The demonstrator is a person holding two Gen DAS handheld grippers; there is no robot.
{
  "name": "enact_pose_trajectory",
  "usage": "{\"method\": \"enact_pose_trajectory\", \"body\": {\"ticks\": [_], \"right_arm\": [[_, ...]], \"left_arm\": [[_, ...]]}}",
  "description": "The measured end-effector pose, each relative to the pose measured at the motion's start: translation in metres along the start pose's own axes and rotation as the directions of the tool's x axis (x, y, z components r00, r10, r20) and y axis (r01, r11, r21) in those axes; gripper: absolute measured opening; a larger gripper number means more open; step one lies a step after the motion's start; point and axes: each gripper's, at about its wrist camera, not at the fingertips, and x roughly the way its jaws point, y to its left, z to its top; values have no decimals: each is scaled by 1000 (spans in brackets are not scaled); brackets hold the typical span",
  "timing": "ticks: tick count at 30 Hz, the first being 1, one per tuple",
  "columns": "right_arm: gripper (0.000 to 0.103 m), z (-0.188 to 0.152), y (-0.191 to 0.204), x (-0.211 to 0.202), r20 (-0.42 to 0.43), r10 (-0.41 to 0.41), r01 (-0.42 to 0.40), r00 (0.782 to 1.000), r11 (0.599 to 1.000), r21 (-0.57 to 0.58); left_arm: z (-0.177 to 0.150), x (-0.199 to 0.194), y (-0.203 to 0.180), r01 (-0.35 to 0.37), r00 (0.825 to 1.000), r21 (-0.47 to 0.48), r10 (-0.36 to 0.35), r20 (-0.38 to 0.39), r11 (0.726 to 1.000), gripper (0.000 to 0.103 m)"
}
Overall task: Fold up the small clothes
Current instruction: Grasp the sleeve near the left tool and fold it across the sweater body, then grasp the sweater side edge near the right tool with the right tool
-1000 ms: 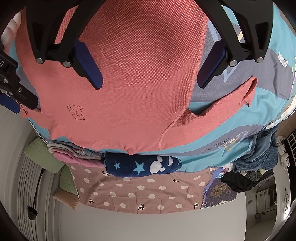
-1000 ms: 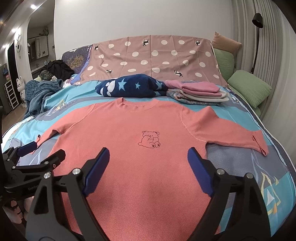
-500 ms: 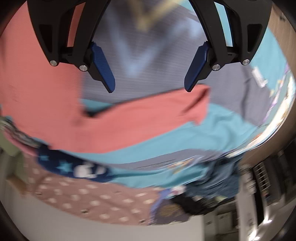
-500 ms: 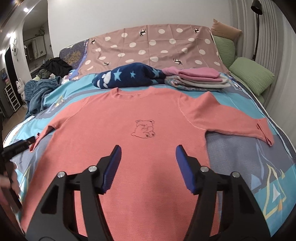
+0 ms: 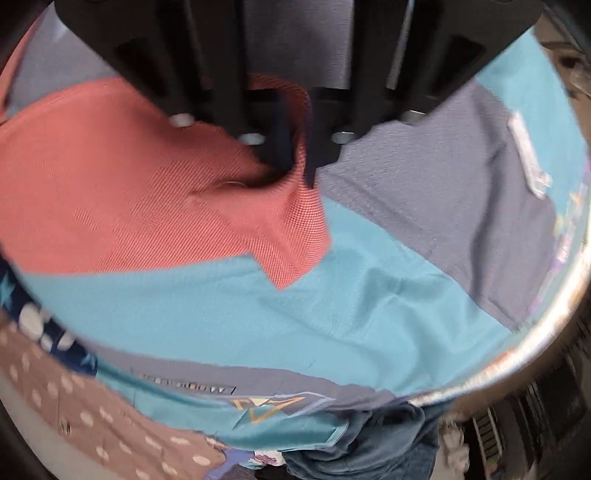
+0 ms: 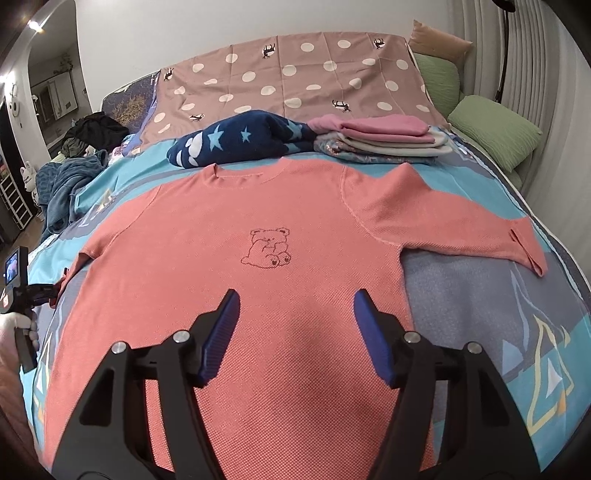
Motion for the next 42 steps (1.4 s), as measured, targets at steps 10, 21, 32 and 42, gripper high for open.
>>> {"method": "enact_pose_trajectory", "body": {"ticks": [10,21,32,42], "right_arm": [[66,1,-21,2,-8,7,-6,1000,997,76],[66,-2,-61,-12,-5,26,-25,1000,988,153],[69,29,-71,54,-195,476,-386,857,846,369],[80,49,-36,130,-321,619,-418,716,750,513]], "left_arm": [[-11,-180,-145,393,818,348,-497,291,851,5],[-155,-177,-352,515,770,665,-633,-82,541,5],[-184,-142,-362,496,813,695,-560,-161,520,13],[-154,-165,-277,280,874,664,-471,123,693,63]]}}
